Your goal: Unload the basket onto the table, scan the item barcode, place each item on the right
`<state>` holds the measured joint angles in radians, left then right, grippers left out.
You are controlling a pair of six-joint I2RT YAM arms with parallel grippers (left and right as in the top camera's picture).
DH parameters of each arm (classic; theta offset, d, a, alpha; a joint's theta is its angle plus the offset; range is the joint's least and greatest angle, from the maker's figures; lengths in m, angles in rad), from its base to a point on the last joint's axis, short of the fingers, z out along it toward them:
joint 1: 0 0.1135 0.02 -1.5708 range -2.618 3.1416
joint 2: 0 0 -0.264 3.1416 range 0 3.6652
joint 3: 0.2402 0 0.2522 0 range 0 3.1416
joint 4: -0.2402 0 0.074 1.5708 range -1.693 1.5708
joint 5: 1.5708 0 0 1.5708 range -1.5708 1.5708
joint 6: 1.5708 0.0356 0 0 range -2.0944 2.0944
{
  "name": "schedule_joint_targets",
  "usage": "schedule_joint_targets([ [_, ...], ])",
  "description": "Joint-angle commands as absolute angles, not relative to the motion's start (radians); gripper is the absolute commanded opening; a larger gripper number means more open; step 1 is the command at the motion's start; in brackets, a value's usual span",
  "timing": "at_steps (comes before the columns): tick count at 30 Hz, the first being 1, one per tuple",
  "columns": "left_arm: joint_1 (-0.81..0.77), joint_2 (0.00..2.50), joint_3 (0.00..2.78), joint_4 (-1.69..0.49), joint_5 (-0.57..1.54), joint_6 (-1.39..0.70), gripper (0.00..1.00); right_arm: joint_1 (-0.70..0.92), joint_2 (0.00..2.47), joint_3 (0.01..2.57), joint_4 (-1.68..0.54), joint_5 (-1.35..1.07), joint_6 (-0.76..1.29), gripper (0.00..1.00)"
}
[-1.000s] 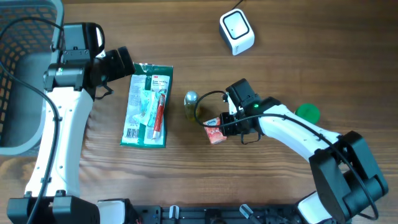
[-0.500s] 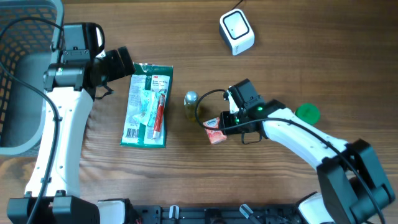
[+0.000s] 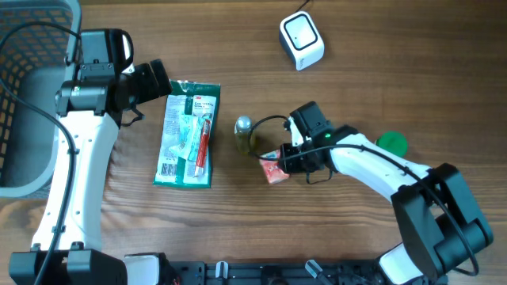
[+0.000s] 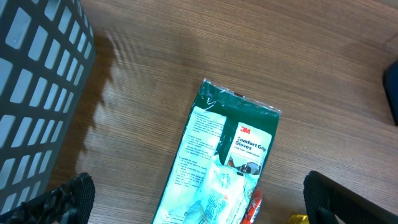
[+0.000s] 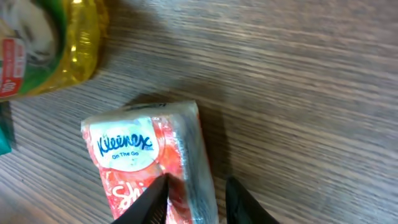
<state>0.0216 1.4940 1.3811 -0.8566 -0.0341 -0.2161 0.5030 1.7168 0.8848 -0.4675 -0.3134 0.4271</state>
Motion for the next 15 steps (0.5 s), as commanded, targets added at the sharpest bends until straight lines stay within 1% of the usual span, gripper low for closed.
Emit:
schedule_joint_targets([
  [1,0.025,1.487,1.395,-0.854,-0.027,-0.225,1.00,0.428,1.674,0.885,-0.510,-0.249,0.448,0.28],
  [4,0.025,1.487,1.395,-0.854,-0.027,-0.225,1.00,0.396,1.634,0.885,-0.522,-0.262,0.449,0.28],
  [10,0.025,1.487,1.395,-0.854,-0.027,-0.225,1.00,0.392,1.626,0.885,-0.534,-0.270,0.445,0.30],
  [15,0.025,1.487,1.395,-0.854,-0.027,-0.225,1.00,0.396,1.627,0.884,-0.543,-0.270,0.445,0.36],
])
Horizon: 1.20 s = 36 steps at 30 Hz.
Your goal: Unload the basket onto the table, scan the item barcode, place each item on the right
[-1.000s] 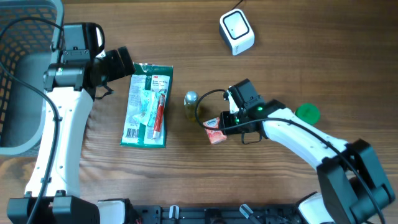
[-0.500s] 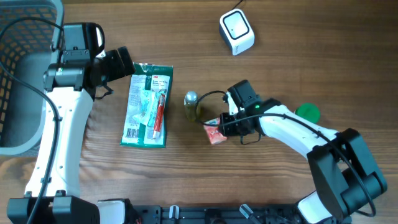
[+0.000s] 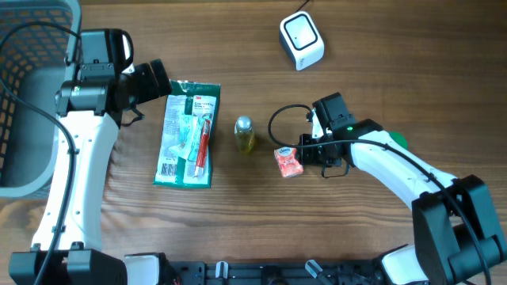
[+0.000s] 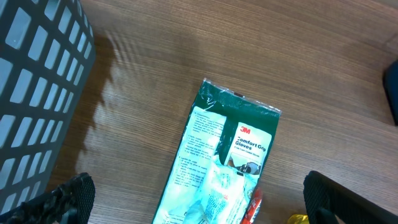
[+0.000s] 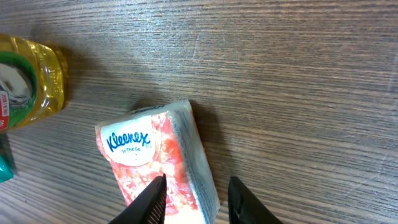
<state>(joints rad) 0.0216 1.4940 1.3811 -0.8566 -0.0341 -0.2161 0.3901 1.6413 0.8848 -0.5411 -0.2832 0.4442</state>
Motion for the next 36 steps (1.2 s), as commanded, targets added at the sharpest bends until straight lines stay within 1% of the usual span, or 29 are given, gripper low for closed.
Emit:
schedule_joint_targets([
  [1,0.025,1.487,1.395,-0.854,-0.027,-0.225,1.00,0.396,1.627,0.884,-0.543,-0.270,0.445,0.36],
  [3,0.025,1.487,1.395,-0.854,-0.027,-0.225,1.00,0.396,1.627,0.884,-0.545,-0.270,0.445,0.38],
  [4,0.025,1.487,1.395,-0.854,-0.027,-0.225,1.00,0.396,1.627,0.882,-0.546,-0.270,0.445,0.41],
  [6,0.025,1.487,1.395,-0.854,-0.027,-0.225,1.00,0.396,1.627,0.879,-0.551,-0.270,0.445,0.41],
  [36,0.025,1.487,1.395,-0.854,-0.027,-0.225,1.00,0.396,1.629,0.874,-0.555,-0.270,0.445,0.42],
])
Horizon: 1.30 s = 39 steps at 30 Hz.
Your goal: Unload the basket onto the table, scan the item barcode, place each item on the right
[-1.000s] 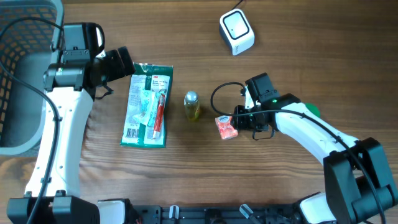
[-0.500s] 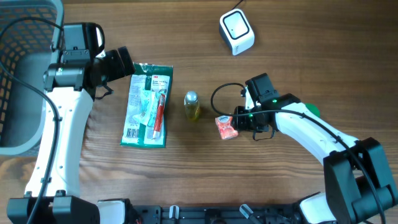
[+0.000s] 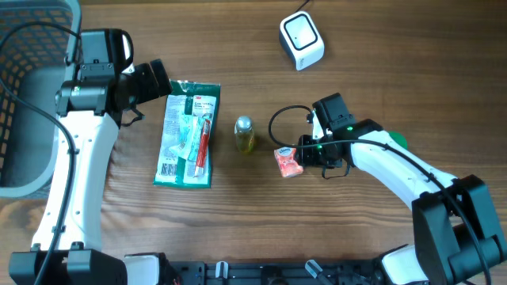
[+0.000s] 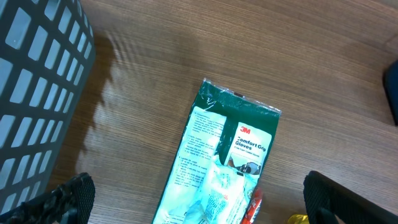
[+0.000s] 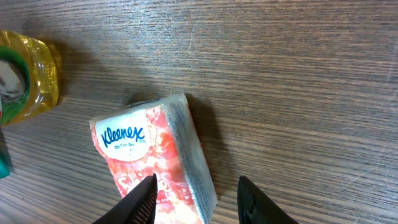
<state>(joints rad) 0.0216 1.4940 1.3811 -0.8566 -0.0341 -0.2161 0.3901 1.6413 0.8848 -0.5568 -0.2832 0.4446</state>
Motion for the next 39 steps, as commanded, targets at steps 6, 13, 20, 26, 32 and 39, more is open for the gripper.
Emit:
schedule_joint_targets([
  [6,0.025,1.487,1.395,-0.854,-0.027,-0.225,1.00,0.396,1.629,0.874,-0.546,-0.270,0.445,0.42],
  [13,0.025,1.487,1.395,-0.854,-0.027,-0.225,1.00,0.406,1.629,0.863,-0.534,-0.297,0.419,0.41],
  [20,0.025,1.487,1.395,-0.854,-0.027,-0.225,1.00,0.419,1.629,0.804,-0.457,-0.296,0.430,0.41],
  [26,0.025,1.487,1.395,-0.854,-0.027,-0.224,1.00,0.419,1.629,0.804,-0.456,-0.292,0.447,0.38],
  [32,0.025,1.487,1.395,-0.854,-0.027,-0.225,1.00,0.419,1.629,0.804,-0.457,-0.289,0.447,0.32],
  [39,0.025,1.487,1.395,-0.854,-0.027,-0.225,1.00,0.419,1.629,0.804,-0.457,-0.279,0.472,0.36],
])
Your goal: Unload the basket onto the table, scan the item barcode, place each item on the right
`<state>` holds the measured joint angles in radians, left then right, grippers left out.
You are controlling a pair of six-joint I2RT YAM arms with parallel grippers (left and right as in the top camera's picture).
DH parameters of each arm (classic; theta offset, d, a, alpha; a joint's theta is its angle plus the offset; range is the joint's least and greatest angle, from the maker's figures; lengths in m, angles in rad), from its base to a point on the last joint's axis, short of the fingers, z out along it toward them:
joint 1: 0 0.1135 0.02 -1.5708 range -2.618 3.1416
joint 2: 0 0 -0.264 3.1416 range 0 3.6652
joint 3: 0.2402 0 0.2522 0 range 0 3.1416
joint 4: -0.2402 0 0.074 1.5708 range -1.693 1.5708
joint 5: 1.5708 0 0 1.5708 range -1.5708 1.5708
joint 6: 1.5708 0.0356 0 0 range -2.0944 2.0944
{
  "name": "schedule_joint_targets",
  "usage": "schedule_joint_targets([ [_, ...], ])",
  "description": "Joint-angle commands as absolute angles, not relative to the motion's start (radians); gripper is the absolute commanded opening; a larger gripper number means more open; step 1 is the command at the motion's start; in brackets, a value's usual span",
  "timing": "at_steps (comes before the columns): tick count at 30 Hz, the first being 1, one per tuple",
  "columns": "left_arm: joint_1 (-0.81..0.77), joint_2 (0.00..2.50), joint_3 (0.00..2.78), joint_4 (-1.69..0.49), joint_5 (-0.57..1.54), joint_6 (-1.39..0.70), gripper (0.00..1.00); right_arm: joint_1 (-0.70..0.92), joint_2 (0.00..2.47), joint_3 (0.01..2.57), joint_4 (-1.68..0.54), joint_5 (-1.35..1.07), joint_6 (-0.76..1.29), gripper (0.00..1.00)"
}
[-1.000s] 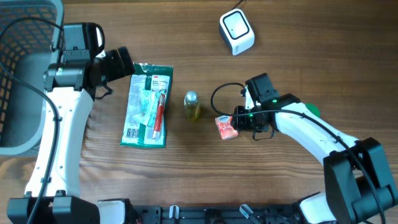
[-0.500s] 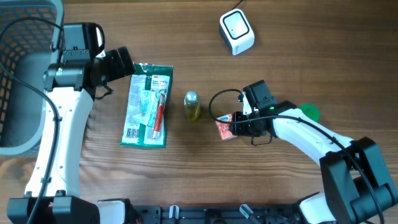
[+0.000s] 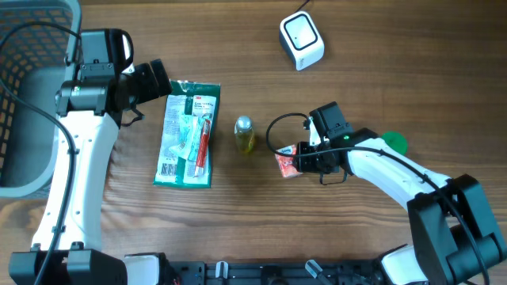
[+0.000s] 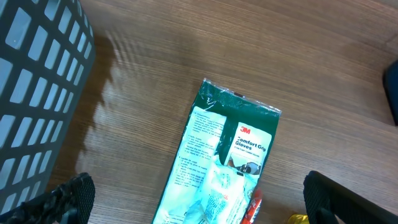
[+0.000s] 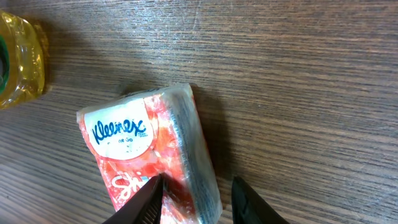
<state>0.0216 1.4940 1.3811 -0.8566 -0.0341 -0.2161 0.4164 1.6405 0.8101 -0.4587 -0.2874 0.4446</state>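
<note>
A red Kleenex tissue pack [image 5: 146,149] lies on the wooden table, also visible from overhead [image 3: 287,163]. My right gripper [image 5: 196,200] is down on the pack's right end; one finger rests over the red face, the other stands just past its side edge, and the jaws are narrowed onto it. The white barcode scanner [image 3: 302,41] sits at the back of the table. My left gripper [image 4: 199,208] hangs wide open above a green 3M gloves packet [image 4: 221,168], touching nothing.
A small yellow bottle [image 3: 245,134] stands between the gloves packet [image 3: 188,133] and the tissue pack. A grey basket [image 3: 28,95] fills the far left. A green round object [image 3: 392,142] shows behind the right arm.
My right gripper's jaws stood wider apart around the tissue pack's end; now they are narrower and lower on it, and the gripper sits slightly further left. The left arm has not moved.
My right gripper first held the tissue pack close beside the yellow bottle. Half a second later the pack and gripper were further right, away from the bottle. Then the jaws stood wider with the pack on the table, and now they are narrowed on it again.
</note>
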Motion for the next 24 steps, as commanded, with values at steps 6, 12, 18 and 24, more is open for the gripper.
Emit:
schedule_joint_targets([
  [6,0.025,1.487,1.395,-0.854,-0.027,-0.225,1.00,0.419,1.629,0.802,-0.459,-0.247,0.580,0.29],
  [12,0.025,1.487,1.395,-0.854,-0.027,-0.225,1.00,0.419,1.629,0.802,-0.474,-0.323,0.639,0.27],
  [18,0.025,1.487,1.395,-0.854,-0.027,-0.225,1.00,0.419,1.629,0.802,-0.447,-0.307,0.638,0.28],
  [24,0.025,1.487,1.395,-0.854,-0.027,-0.225,1.00,0.420,1.630,0.797,-0.424,-0.265,0.628,0.29],
])
